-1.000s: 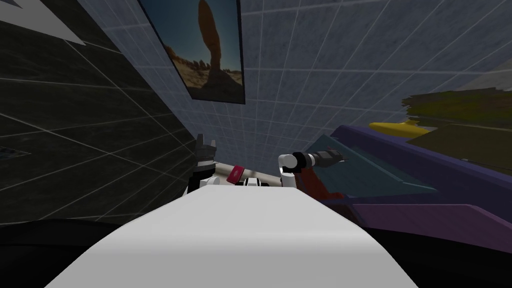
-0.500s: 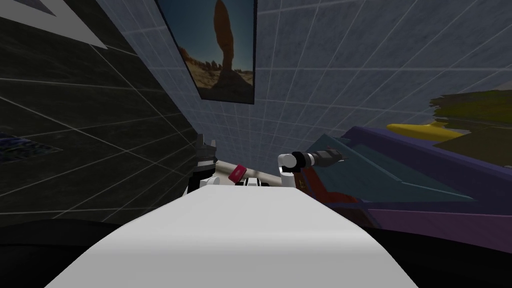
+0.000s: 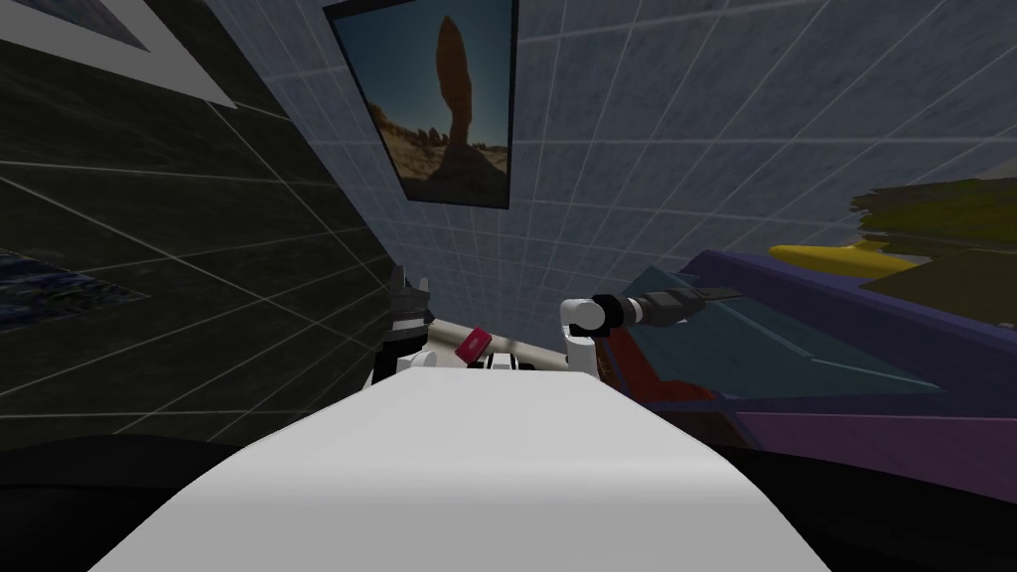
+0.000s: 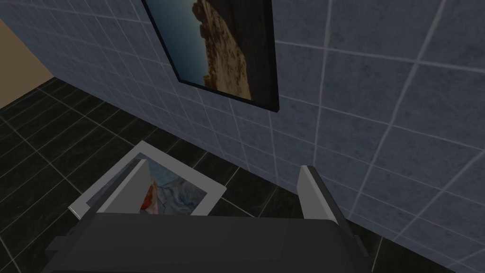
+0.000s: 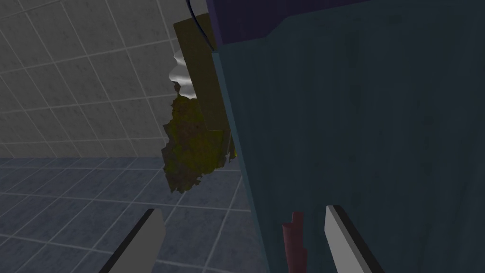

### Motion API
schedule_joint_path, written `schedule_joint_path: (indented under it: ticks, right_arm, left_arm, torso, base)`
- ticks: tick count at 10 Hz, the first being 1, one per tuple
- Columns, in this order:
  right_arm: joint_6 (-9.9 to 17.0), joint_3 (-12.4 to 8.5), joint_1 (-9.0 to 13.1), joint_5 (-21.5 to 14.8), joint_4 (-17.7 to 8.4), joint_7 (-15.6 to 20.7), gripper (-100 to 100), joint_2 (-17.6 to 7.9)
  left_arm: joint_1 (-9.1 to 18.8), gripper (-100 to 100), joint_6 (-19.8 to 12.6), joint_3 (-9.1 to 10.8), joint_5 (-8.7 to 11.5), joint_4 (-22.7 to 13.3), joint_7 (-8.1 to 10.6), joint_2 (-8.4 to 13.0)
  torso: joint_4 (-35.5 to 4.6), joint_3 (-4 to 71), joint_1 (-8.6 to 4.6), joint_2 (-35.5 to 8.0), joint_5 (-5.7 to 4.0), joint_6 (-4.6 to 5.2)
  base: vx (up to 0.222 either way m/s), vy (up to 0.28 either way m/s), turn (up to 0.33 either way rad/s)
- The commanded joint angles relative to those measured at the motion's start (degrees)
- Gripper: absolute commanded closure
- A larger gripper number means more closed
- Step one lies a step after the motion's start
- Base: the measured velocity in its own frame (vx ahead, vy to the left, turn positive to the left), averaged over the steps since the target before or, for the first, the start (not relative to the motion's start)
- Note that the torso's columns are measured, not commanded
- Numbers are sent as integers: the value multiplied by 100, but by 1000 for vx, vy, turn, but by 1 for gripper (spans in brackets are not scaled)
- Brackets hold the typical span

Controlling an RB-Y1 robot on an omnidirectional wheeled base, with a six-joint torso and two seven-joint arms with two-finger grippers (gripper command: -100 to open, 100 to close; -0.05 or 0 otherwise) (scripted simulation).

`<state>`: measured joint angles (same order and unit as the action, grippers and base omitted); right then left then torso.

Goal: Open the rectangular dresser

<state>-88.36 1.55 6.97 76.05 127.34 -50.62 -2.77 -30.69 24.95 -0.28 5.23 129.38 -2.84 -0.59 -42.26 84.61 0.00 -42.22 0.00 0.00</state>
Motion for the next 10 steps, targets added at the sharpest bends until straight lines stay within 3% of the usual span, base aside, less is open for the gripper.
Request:
schedule_joint_path:
  ticks: [1, 3, 4, 5, 10]
  right_arm:
    - [35, -166, 193, 233, 180, 377, -100, -213]
    - [57, -291, 343, 408, 304, 641, -100, -375]
    - [18, -241, 277, 350, 212, 500, -100, -304]
    - [13, -247, 280, 362, 215, 525, 0, -308]
    - [0, -247, 269, 373, 203, 523, 0, -296]
  left_arm:
    - [0, 0, 0, 0, 0, 0, 0, 0]
    - [0, 0, 0, 0, 0, 0, 0, 0]
    - [0, 0, 0, 0, 0, 0, 0, 0]
    - [0, 0, 0, 0, 0, 0, 0, 0]
    - [0, 0, 0, 0, 0, 0, 0, 0]
  torso:
    - [-2, -3, 4, -5, 2, 0]
    - [-6, -4, 6, -10, 7, 0]
    - [-13, -1, 11, -14, 20, 0]
    - [-12, -5, 14, -16, 17, 1]
    - [-6, -7, 8, -12, 6, 1]
  base:
    - [-4, 27, 8]
    - [-10, 36, 21]
    - [-4, 13, 2]
    - [0, 0, 0]
    - [0, 0, 0]
